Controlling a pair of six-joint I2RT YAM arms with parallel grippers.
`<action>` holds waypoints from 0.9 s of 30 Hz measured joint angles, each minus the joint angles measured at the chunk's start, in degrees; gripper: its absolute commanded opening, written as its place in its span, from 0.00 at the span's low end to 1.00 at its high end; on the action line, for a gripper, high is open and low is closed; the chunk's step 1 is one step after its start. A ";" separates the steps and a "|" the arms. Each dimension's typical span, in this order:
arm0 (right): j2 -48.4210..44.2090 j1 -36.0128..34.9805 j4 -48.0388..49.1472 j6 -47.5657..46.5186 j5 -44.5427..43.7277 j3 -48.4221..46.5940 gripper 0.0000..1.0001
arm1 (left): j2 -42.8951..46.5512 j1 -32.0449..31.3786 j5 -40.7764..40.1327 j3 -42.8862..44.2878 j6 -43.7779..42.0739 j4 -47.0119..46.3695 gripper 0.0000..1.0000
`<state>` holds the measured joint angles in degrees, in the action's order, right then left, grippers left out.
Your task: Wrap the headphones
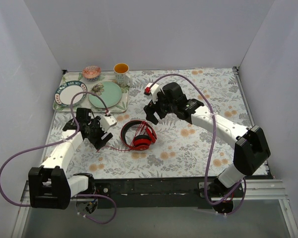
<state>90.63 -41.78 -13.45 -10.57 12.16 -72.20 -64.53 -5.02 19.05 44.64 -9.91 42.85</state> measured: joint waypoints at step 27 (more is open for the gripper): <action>2.84 -1.31 -0.70 0.57 -1.20 2.89 0.79 | -1.18 3.37 6.78 -7.02 -10.71 -3.28 0.00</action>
<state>93.47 -43.09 -14.15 -10.00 10.96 -69.32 -65.71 -1.65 25.82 37.63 -20.62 39.57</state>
